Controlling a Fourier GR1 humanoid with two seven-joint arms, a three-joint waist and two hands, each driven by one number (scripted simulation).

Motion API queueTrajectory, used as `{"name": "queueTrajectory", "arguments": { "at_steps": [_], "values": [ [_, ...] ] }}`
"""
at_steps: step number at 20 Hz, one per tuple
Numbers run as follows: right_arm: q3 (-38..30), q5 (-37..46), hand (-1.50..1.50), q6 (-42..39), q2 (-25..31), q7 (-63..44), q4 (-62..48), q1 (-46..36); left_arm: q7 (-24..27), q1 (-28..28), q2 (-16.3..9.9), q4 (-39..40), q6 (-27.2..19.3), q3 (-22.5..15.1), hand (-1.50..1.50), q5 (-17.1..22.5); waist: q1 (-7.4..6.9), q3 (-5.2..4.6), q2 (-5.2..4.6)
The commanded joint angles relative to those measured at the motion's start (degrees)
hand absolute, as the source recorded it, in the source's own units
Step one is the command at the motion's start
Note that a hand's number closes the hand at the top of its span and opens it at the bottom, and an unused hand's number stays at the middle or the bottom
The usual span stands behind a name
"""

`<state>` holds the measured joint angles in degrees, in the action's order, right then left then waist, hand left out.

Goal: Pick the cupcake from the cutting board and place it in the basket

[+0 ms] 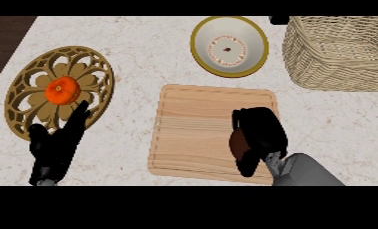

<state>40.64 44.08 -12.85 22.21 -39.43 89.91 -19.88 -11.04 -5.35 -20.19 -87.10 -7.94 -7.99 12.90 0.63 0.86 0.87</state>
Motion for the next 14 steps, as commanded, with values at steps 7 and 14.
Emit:
{"name": "queueTrajectory", "arguments": {
  "at_steps": [7, 14],
  "values": [
    [-16.9, -7.5, 1.50, 18.7, -11.3, -3.4, 17.9, 0.6, -2.5, -4.8, 0.6, 4.2, -0.1, -0.1, 0.00, 0.2, 1.69, -0.69, -0.59],
    [-30.2, -10.0, 1.50, 16.0, -8.4, -12.1, 29.4, -7.8, -2.7, -5.0, 2.2, 4.3, -0.4, -1.6, 0.00, -0.8, 0.65, -0.92, -0.62]
  ]
}}
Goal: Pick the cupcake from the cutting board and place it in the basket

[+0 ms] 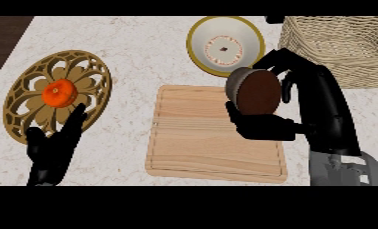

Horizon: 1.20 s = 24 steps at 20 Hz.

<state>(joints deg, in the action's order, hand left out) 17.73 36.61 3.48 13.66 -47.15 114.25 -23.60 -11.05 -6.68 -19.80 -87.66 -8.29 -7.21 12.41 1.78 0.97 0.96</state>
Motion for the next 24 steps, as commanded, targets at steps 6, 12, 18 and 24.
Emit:
{"name": "queueTrajectory", "arguments": {
  "at_steps": [6, 12, 18, 24],
  "values": [
    [-20.7, -8.1, 1.50, -9.2, 9.5, -12.4, 6.9, -11.4, -3.4, -4.3, 0.8, 3.3, 0.4, -1.3, 0.00, -0.1, -0.99, -1.03, -0.64],
    [-29.8, -14.2, 1.50, -12.3, 15.7, -11.8, -0.9, -17.2, -2.9, -0.1, 0.9, 7.9, 2.2, -0.7, 0.00, -0.3, -0.78, -1.04, -1.04],
    [-34.8, -17.7, 1.50, -14.2, 20.9, -4.8, -12.9, -18.8, -2.9, -2.1, 2.3, 5.4, 0.8, -2.1, 0.00, -2.1, -1.90, -0.94, -1.22],
    [-32.7, -13.9, 1.50, -12.7, 22.0, 0.7, -22.5, -21.3, -2.5, -1.9, 0.7, 6.5, 4.3, -0.6, 0.00, -0.4, -2.70, -1.00, -1.34]
  ]
}}
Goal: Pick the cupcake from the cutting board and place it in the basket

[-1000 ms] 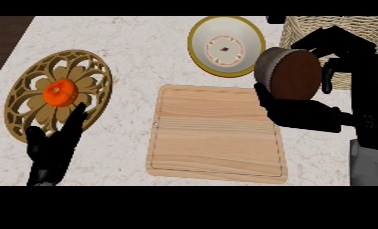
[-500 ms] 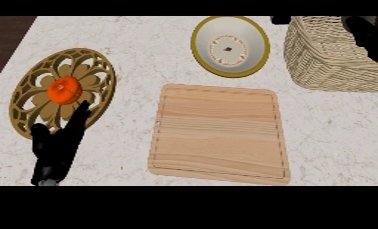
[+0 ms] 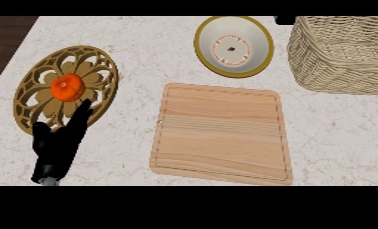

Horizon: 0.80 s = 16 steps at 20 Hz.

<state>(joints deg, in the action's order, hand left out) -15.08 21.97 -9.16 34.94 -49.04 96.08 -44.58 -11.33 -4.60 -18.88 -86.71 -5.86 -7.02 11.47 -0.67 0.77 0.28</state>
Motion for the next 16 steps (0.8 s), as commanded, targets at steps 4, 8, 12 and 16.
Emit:
{"name": "queueTrajectory", "arguments": {
  "at_steps": [4, 8, 12, 16],
  "values": [
    [-1.6, 0.0, 1.50, 0.6, 1.8, 10.5, -12.8, -1.0, -3.6, 0.1, 1.9, 8.1, -0.7, -1.3, 0.00, -1.4, 0.09, -0.78, -0.94],
    [-4.7, 0.0, 1.50, 4.9, 0.9, 18.4, -22.4, -0.3, -2.1, -0.9, 0.7, 7.5, 0.9, 0.3, 0.00, -0.4, -0.68, -0.73, -1.20],
    [-8.5, -4.6, 1.50, 6.1, -1.5, 20.0, -25.1, -0.2, -2.7, -1.8, 1.9, 7.3, -0.2, -0.6, 0.00, -1.5, 0.04, -0.74, -0.80],
    [-9.3, -4.1, 1.50, 8.2, -1.8, 26.2, -32.1, 0.0, -1.7, -1.9, 2.6, 7.8, -0.3, -1.1, 0.00, -2.5, -0.35, -0.75, -0.95]
  ]
}}
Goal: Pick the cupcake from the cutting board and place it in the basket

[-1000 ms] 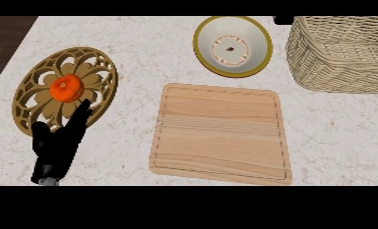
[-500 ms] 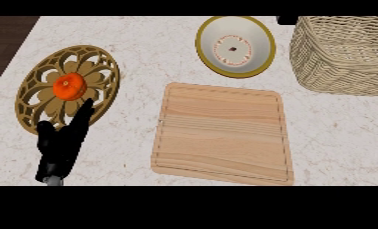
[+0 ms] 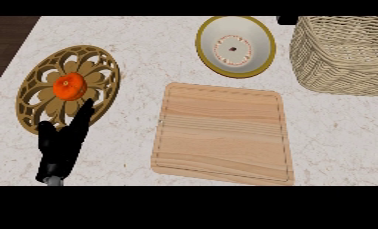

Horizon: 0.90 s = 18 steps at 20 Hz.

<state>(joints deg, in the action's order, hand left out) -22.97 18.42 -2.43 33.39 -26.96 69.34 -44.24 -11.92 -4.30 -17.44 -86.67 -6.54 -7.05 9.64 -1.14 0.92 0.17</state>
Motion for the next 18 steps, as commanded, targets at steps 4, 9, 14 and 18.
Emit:
{"name": "queueTrajectory", "arguments": {
  "at_steps": [4, 9, 14, 18],
  "values": [
    [-3.7, -2.4, 1.50, 1.0, 1.0, 10.1, -11.1, 0.4, -2.4, -5.1, 0.3, 2.4, 1.0, 0.2, 0.00, 1.0, -0.31, -0.84, -0.58],
    [0.2, 8.4, 1.50, 8.0, 4.4, 10.7, -15.5, 3.1, -2.6, -3.0, 0.4, 4.5, 1.1, -0.5, 0.00, -0.3, -0.24, -0.88, -0.99],
    [1.3, 8.7, -1.50, 2.8, 9.5, 18.4, -21.5, 2.9, -2.3, -4.5, 2.4, 3.6, 0.0, -1.6, 0.00, -1.0, -0.40, -0.85, -0.82],
    [0.2, 8.3, -1.50, 4.2, 10.1, 23.3, -24.7, 2.1, -3.6, -3.2, 1.0, 3.5, 1.3, -0.7, 0.00, -0.8, -0.09, -0.84, -0.65]
  ]
}}
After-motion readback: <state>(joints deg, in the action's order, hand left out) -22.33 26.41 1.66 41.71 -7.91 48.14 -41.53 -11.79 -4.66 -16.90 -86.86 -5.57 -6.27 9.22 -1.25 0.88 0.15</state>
